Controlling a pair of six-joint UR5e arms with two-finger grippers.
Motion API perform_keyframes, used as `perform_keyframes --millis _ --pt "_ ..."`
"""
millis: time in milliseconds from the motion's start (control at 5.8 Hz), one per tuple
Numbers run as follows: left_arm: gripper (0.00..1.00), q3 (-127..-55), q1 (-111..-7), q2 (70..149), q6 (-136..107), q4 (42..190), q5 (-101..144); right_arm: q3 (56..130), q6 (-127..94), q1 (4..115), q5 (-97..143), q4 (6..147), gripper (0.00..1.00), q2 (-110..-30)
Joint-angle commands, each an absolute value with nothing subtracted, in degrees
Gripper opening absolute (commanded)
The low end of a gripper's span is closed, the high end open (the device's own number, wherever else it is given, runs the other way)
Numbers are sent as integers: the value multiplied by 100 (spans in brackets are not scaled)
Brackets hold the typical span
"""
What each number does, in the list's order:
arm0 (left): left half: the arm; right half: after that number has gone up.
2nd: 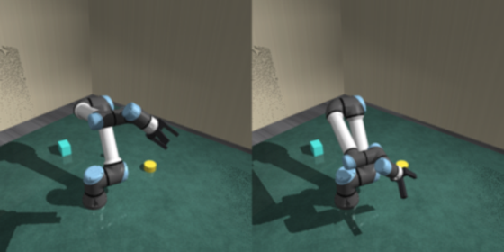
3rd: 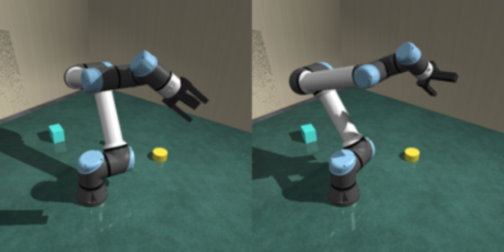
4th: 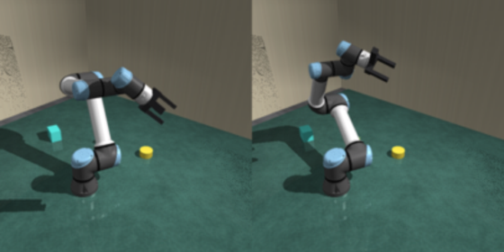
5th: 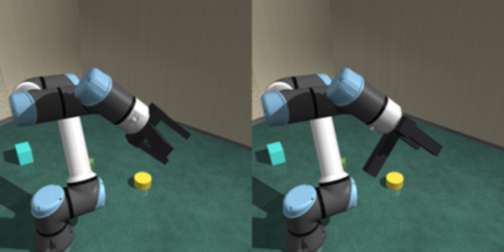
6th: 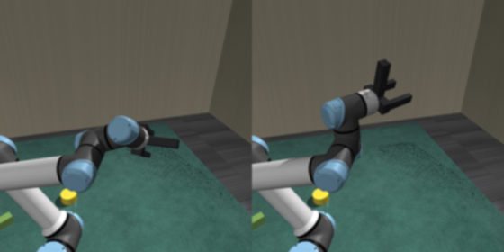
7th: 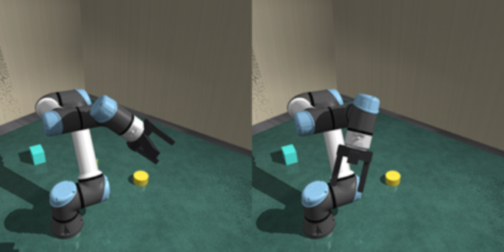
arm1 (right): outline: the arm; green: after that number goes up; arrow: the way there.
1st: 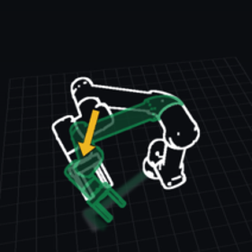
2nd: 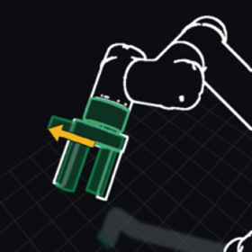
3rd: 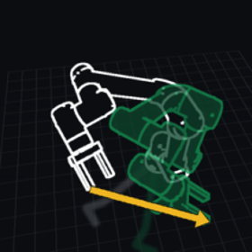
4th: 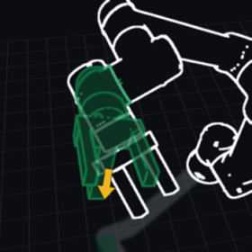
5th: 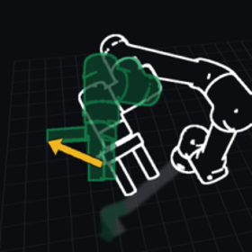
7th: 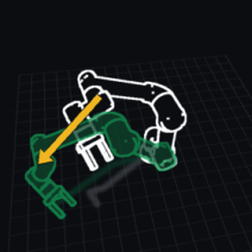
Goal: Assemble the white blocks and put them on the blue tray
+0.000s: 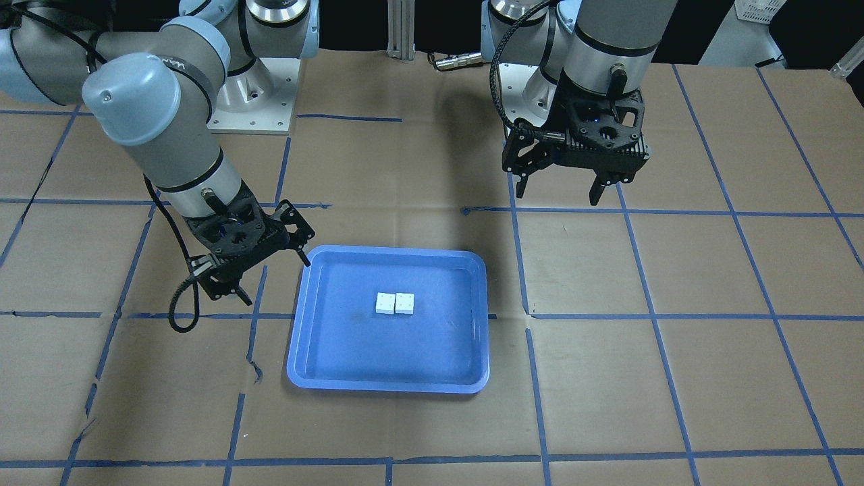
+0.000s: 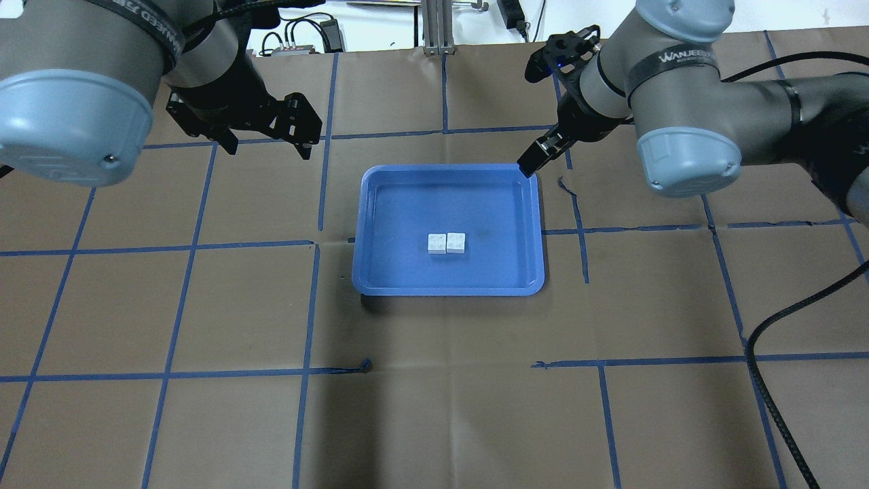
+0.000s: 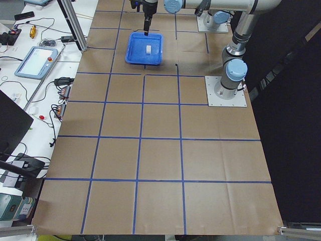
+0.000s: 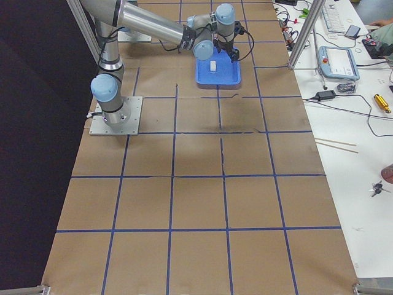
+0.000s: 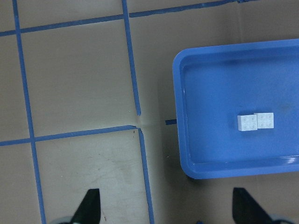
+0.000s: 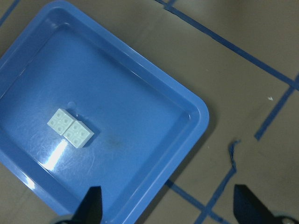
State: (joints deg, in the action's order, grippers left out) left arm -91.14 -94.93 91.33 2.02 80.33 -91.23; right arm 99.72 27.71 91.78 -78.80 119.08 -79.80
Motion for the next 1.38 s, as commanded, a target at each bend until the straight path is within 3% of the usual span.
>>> perform_keyframes --millis 0,517,1207 --pt "99 -9114 -9483 9132 193 8033 -9123 9129 1037 9176 -8592 10154 100 -8068" --pt "99 -9114 -9483 9132 202 8042 -9123 7755 -420 9185 -8937 7931 100 -8077" --pt "99 -9114 -9483 9132 202 8042 -9123 7778 -422 9150 -8894 7971 100 -8086"
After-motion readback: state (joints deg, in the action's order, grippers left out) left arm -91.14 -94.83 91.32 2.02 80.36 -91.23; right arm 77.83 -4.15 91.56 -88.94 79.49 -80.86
